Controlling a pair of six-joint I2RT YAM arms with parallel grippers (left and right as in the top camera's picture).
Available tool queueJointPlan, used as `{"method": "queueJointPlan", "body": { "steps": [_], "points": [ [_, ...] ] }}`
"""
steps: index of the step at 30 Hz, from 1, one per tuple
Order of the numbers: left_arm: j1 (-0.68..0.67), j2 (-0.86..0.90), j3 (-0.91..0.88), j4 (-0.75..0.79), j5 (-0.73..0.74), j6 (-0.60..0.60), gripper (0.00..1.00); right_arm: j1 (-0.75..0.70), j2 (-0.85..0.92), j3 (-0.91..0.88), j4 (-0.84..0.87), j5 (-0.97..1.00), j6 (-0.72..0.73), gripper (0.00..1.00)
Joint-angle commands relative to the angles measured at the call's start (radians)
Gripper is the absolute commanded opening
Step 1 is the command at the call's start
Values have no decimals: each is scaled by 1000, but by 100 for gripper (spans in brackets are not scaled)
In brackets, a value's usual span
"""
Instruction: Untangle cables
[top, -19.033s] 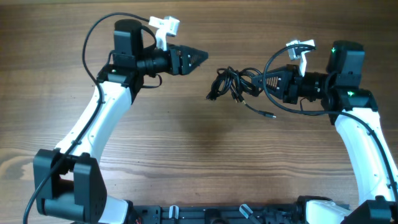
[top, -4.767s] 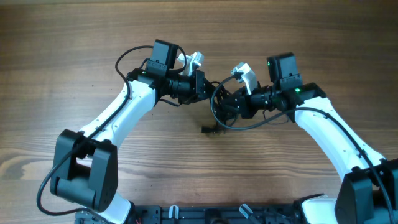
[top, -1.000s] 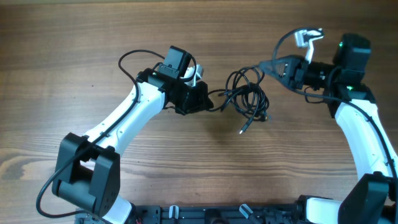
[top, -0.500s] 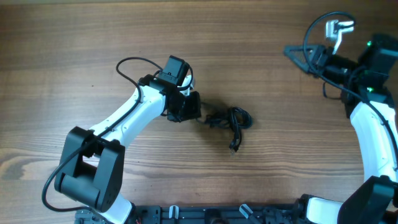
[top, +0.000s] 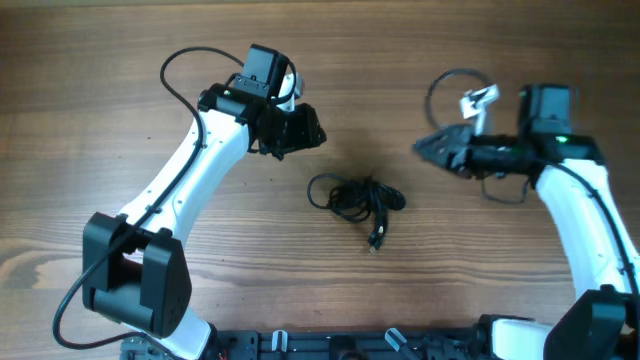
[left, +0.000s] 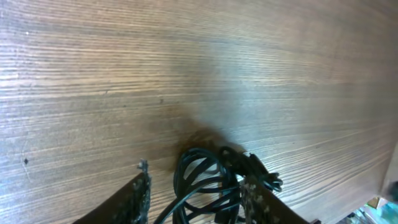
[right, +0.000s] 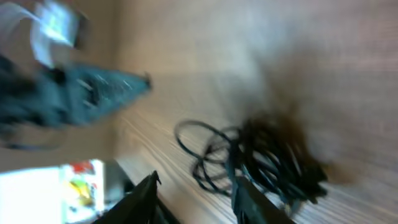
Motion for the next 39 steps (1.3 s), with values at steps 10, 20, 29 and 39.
{"method": "queueJointPlan", "body": {
  "steps": [10,20,29,39],
  "points": [
    [18,-4,13,-11,-11,16,56,245,-12,-163,-20,243,-140,48],
    [39,-4,13,-8,-11,16,60,338,-11,-266,228,237,-113,49],
    [40,-4,13,-9,-10,16,61,398,131,-317,494,288,-53,36],
    [40,-4,13,-13,-11,16,63,356,-9,-259,541,62,-9,4]
  ]
}}
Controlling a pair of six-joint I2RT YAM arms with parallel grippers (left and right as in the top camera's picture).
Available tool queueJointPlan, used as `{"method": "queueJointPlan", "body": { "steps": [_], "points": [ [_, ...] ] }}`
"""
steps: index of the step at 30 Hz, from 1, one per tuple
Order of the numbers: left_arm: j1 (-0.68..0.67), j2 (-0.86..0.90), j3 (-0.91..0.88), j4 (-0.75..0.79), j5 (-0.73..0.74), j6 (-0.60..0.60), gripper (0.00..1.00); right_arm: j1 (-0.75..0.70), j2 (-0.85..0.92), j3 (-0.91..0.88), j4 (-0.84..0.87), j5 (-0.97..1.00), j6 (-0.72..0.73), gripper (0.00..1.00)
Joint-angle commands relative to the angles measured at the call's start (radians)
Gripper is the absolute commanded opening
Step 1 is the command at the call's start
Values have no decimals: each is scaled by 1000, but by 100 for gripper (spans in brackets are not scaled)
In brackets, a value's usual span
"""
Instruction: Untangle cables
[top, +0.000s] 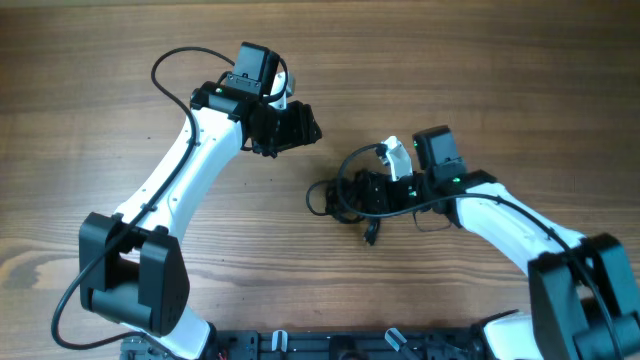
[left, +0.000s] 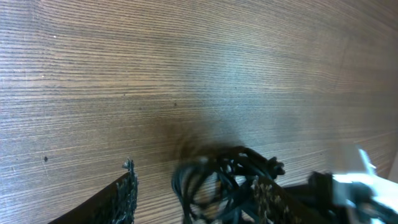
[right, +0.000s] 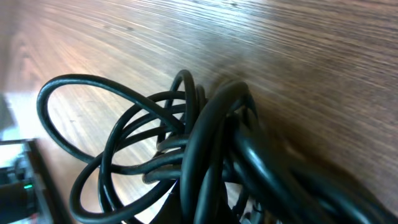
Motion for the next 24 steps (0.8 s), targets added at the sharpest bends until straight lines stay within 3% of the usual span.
{"method": "queueJointPlan", "body": {
  "steps": [1,7,10,13,18,24],
  "points": [
    [6,-4,12,-2,-6,16,63,-18,-148,65,2,-223,7,4],
    [6,-4,12,-8,5,25,58,-108,-309,107,2,-360,59,4],
    [10,-4,12,5,211,164,59,-189,-309,107,3,-443,60,4],
    [46,-4,12,37,539,298,64,-249,-309,107,15,-492,60,4],
    [102,-4,12,152,837,307,70,-288,-309,107,33,-538,60,4],
    [46,-4,12,143,845,283,66,-288,-309,107,79,-528,88,4]
  ]
}}
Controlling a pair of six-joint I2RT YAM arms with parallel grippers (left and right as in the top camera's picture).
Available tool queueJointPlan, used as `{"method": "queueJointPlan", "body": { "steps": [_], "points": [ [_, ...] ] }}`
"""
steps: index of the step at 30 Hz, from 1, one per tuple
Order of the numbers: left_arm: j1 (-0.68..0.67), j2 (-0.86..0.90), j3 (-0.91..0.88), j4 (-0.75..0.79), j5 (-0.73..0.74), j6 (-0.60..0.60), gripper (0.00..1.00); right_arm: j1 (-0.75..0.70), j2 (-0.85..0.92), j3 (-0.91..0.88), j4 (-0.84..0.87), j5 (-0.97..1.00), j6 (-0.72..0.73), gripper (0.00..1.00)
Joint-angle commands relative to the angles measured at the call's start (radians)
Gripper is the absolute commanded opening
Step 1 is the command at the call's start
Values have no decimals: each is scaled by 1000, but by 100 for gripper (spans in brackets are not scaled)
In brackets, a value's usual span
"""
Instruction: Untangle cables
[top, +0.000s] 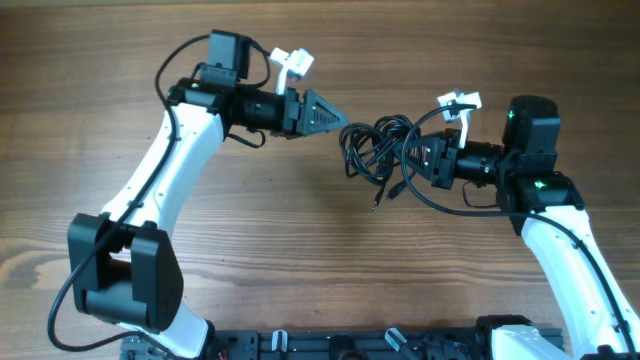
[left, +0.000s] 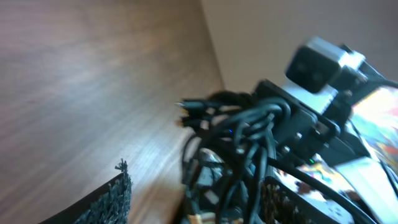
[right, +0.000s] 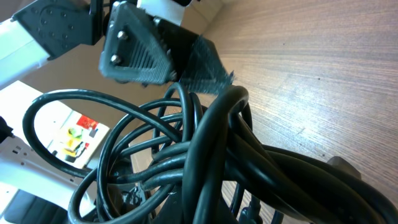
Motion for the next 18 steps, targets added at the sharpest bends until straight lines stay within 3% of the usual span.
{"method": "queueJointPlan", "body": {
  "steps": [1,5,12,16,18],
  "points": [
    [-42,-4,12,-2,6,-33,65,-3,-5,21,21,-42,21,4],
    [-48,-4,12,6,-84,-151,64,-3,-5,21,21,-41,20,4],
    [-100,-4,12,23,-51,-160,61,-3,-5,21,17,-22,21,4],
    [-105,-4,12,47,-50,-179,50,-3,-5,21,17,-22,27,4],
    [-109,-4,12,47,-51,-178,39,-3,-5,21,17,-22,34,4]
  ]
}}
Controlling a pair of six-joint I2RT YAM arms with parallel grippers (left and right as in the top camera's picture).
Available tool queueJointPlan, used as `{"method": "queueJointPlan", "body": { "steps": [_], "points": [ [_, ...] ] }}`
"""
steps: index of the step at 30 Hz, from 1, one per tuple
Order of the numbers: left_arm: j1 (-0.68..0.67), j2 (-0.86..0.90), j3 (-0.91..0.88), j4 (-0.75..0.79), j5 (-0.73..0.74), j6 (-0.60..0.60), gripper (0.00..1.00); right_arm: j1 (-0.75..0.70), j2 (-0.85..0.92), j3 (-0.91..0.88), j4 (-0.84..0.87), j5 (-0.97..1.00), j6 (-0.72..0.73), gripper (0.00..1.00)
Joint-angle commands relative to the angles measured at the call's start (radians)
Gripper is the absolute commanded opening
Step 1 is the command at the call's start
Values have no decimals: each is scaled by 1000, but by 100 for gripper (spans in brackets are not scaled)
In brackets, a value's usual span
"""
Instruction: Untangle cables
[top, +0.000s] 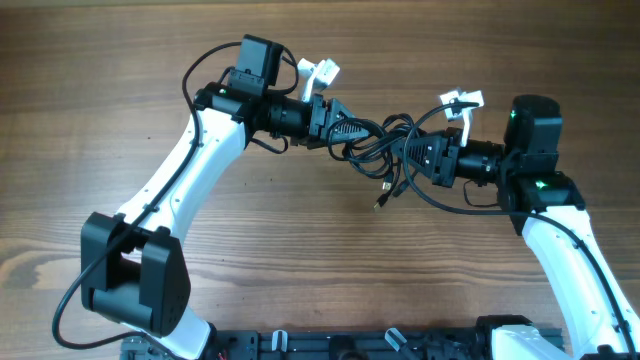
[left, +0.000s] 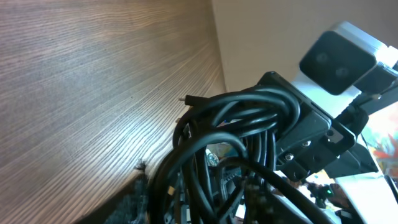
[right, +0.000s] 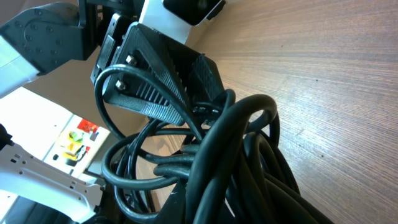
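Observation:
A tangled black cable bundle (top: 375, 143) hangs in the air between the two arms, above the middle of the wooden table. My right gripper (top: 408, 158) is shut on its right side; in the right wrist view the thick loops (right: 249, 149) fill the frame and hide the fingertips. From the left, my left gripper (top: 345, 128) reaches into the bundle, its fingers closed in around a loop (left: 236, 137). Its ribbed fingers (right: 168, 68) also show in the right wrist view. One plug end (top: 381, 202) dangles below the bundle.
The wooden table (top: 120, 60) stretches out under both arms. A dark rail (top: 340, 345) runs along the front edge. White tags sit on the left wrist (top: 322, 70) and the right wrist (top: 462, 100).
My left gripper has moved right into the bundle, and its fingers now stand closer together around a loop. The right gripper still holds the bundle at about the same height.
The bundle lay on the table with both grippers apart from it. Then my right gripper was down at it. After that the right gripper held it lifted, with the left gripper open beside it. Now both grippers hold the bundle.

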Motion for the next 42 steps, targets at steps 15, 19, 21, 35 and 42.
{"method": "queueJointPlan", "body": {
  "steps": [15,19,21,35,42],
  "points": [
    [-188,-3,9,-40,-754,-202,4,-22,-5,21,749,-268,809,4],
    [-169,-3,9,-93,-819,-201,4,-97,-5,21,1020,-271,1118,4],
    [-166,-3,9,-119,-859,-201,4,-158,-5,21,1080,-277,1226,4],
    [-85,-4,9,-206,-939,-23,4,-335,119,16,1036,-385,985,4],
    [-81,-4,9,-225,-906,35,4,-336,430,16,1023,-342,831,4]
  ]
}}
